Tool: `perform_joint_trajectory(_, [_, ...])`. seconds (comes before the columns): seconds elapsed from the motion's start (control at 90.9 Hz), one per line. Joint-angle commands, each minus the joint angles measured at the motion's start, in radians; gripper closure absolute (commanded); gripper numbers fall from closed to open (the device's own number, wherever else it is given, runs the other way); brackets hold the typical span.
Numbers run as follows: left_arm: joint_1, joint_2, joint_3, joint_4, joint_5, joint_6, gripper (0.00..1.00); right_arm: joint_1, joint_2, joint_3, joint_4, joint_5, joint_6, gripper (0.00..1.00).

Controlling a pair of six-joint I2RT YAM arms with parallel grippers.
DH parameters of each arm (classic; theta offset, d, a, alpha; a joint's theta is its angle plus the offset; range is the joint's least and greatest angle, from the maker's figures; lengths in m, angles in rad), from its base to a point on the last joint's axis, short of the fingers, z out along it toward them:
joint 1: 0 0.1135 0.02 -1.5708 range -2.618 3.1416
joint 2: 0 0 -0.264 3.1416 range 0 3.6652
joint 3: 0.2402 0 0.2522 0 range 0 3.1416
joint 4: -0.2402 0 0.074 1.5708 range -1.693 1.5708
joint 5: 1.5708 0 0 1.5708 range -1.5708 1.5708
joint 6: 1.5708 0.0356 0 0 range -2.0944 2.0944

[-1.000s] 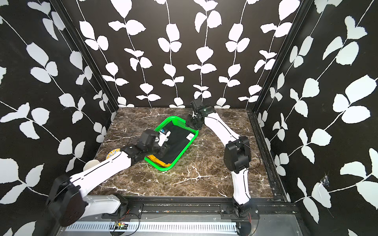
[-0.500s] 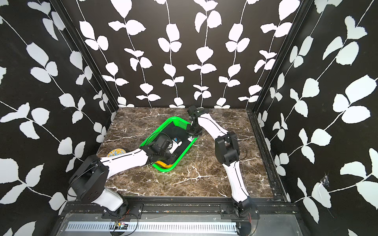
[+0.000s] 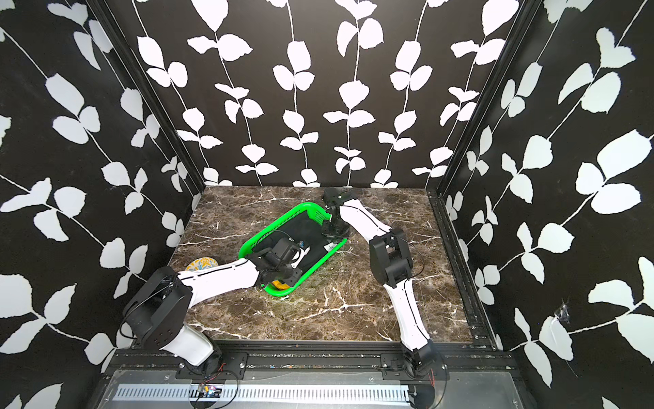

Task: Put the folded t-shirts into the basket
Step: Place the T-shirt in the bin, then adjust the bin at the center of the board.

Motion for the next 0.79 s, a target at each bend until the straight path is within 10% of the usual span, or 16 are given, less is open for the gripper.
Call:
perform_joint_trajectory(0.0, [0.01,-0.097,-0.037,-0.121,-0.041,-0.016,0.62,-0.011,-0.112,-0.103,0.025,-0.066,-0.014,0.77])
perform_joint_trajectory(0.44, [0.018,-0.53,-0.083,-0.189,-0.158,-0.134,0.41,-0.044,-0.441,-0.311,0.243,0.106,-0.243,0.52])
perform_joint_trajectory(0.649, [0.214,-0.555,-0.109,-0.251,-0.224,-0.305,0.37,-0.055,-0.301,-0.183,0.216,0.124,-0.41,0.45])
perform_joint_trajectory(0.781, [0.241,-0.604,-0.144,-0.236,-0.357,-0.355,0.02,-0.057,-0.176,-0.101,0.188,0.057,-0.438,0.44])
